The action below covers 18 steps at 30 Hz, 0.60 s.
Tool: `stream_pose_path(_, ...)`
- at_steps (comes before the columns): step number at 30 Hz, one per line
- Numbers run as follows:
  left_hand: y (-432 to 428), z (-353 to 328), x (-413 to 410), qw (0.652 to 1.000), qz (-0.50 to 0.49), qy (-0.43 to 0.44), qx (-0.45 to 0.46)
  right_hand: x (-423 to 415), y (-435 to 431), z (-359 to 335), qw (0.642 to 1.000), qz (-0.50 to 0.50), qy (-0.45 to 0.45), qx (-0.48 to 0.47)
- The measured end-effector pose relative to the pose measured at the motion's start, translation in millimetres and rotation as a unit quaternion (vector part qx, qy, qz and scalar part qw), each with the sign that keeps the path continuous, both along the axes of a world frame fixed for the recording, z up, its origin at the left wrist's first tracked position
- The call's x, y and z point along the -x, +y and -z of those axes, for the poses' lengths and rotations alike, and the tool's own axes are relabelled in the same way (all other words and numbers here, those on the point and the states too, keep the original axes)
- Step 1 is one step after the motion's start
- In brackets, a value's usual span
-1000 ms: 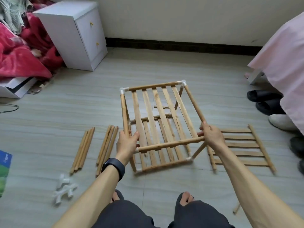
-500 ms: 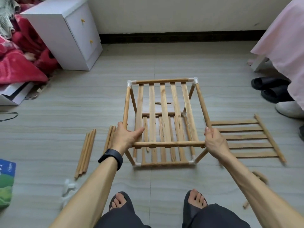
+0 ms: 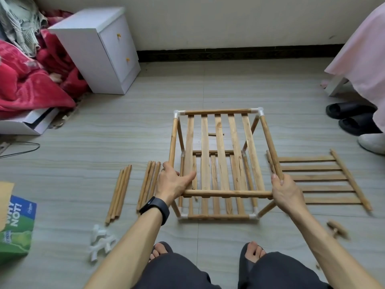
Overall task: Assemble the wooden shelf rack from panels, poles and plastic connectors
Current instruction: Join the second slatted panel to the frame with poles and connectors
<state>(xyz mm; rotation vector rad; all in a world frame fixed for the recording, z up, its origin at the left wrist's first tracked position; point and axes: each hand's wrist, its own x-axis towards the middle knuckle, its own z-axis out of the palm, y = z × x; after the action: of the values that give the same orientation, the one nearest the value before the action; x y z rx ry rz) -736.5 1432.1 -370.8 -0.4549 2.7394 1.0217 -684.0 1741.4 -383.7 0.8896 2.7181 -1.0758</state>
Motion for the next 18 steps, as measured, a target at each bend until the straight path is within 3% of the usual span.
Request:
stream_pose_path(4,-9,3,3,0.996,0.015,0.011,-0.089,-6,-11,-11,0.986,-0.012,0.041,-0.16)
stream_pose_path(8,-45,22,-11,0.973,-0.056,0.034,-0.222,-4,-46,-19,0.942,-0.152,0.152,-0.257)
stream_pose_path(12,-98,61,-48,0.966,-0.172,0.015,-0.191,17,-108,-23,0.898,-0.316,0.178,-0.25)
stream_pose_path(18,-190,114,-127,0.954,-0.246,-0.163,-0.047,61,-225,-21,0.805,-0.522,0.132,-0.25)
